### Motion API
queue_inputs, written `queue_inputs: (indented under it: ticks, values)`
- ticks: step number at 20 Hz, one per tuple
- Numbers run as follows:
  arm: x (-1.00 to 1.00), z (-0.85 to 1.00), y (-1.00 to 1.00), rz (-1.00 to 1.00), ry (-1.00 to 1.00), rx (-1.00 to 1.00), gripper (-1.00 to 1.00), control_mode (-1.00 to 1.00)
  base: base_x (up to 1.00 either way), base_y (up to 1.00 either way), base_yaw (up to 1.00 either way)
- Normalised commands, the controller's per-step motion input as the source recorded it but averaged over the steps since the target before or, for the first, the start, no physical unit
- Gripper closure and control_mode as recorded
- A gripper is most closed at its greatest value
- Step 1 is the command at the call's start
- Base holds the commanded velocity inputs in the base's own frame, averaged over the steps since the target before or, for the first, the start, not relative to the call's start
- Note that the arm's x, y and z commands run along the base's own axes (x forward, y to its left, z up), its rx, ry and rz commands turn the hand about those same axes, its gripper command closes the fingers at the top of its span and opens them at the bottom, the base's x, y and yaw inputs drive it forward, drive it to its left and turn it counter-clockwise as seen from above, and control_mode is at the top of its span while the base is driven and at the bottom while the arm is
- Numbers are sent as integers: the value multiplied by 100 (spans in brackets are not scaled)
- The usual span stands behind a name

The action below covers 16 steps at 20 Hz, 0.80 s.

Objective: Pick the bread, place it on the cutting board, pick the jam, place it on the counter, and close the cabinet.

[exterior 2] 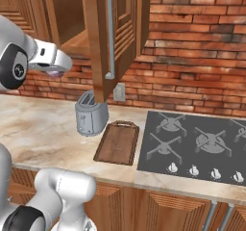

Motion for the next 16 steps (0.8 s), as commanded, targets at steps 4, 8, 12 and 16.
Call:
queue_inputs:
  ticks: [4, 8, 12, 16]
  values:
    - [0, -28, 32, 0, 6, 0, 100, -100, 0, 0, 0]
    - [0, -30, 30, 0, 6, 0, 100, -100, 0, 0, 0]
    - [0, -29, 26, 0, 4, 0, 100, -100, 0, 0, 0]
    - [6, -31, 41, 0, 1, 0, 100, -100, 0, 0, 0]
